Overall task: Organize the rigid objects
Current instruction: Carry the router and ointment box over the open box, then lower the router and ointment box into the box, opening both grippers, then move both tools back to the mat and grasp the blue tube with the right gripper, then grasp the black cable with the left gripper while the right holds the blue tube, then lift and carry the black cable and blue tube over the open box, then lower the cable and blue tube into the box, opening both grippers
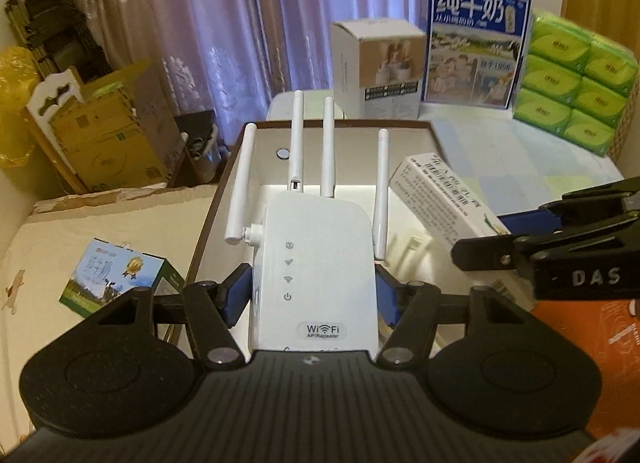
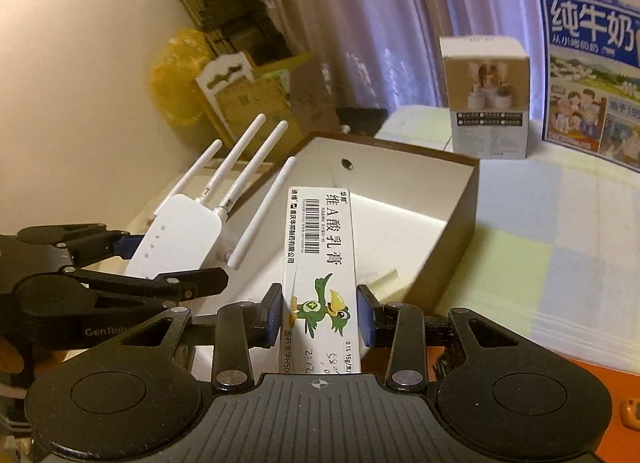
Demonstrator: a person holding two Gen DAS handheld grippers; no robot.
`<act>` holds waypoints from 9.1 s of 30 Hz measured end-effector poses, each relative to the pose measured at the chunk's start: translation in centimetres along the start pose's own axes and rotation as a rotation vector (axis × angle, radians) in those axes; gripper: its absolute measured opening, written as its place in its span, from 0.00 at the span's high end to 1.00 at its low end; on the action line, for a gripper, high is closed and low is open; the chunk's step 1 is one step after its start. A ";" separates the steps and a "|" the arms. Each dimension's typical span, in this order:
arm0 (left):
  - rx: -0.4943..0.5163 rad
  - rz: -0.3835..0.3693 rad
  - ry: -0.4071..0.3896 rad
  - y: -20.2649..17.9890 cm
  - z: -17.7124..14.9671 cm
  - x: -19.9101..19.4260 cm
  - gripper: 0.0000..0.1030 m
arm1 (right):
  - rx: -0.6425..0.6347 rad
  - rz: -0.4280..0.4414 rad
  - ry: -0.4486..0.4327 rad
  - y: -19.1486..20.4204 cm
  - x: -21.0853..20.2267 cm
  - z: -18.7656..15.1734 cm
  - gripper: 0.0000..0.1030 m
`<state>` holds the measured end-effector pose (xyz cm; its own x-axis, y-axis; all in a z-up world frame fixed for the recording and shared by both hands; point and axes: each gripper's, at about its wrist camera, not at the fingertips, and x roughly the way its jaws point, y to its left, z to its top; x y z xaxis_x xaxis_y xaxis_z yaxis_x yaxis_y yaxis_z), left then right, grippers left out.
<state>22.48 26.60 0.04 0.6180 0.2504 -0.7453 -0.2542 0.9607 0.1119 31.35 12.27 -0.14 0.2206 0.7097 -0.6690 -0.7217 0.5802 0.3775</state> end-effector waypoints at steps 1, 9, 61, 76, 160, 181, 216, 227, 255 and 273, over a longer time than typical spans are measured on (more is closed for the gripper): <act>0.001 -0.006 0.016 0.5 0.4 1.1 0.42 | 0.008 -0.015 0.010 0.1 1.1 0.3 0.66; 0.051 -0.043 0.112 2.1 2.4 8.4 0.42 | 0.037 -0.127 0.080 -1.1 7.2 2.0 0.66; -0.032 -0.052 0.032 0.5 -2.5 -2.2 0.43 | 0.009 -0.102 -0.049 1.6 -1.7 -4.2 0.34; -0.082 -0.082 0.052 -9.3 -7.3 -6.6 0.43 | 0.009 -0.095 -0.018 -3.0 -10.2 -11.1 0.34; -0.140 0.058 0.139 -23.2 -6.8 10.3 0.51 | -0.032 -0.289 0.117 -22.5 -7.0 -15.5 0.69; -0.120 -0.053 0.235 -21.6 -12.3 5.1 0.66 | -0.135 -0.279 0.129 -20.5 -8.0 -18.3 0.68; -0.203 -0.116 0.173 -20.5 -10.8 4.3 0.89 | 0.230 -0.273 0.081 -22.3 -10.4 -17.6 0.70; -0.130 -0.147 0.036 -18.0 -6.5 0.4 0.89 | 0.192 -0.252 -0.035 -18.8 -11.4 -12.8 0.70; -0.171 0.002 0.037 4.4 -2.7 0.0 0.89 | 0.270 0.107 -0.033 1.2 6.5 2.9 0.69; -0.178 -0.086 0.125 6.4 -5.8 2.9 0.62 | 0.233 -0.080 0.086 2.4 8.9 -0.4 0.42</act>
<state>18.37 32.78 -5.24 0.5489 0.1405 -0.8240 -0.3386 0.9386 -0.0655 31.33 19.84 -5.43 0.2073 0.6270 -0.7509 -0.5314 0.7167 0.4517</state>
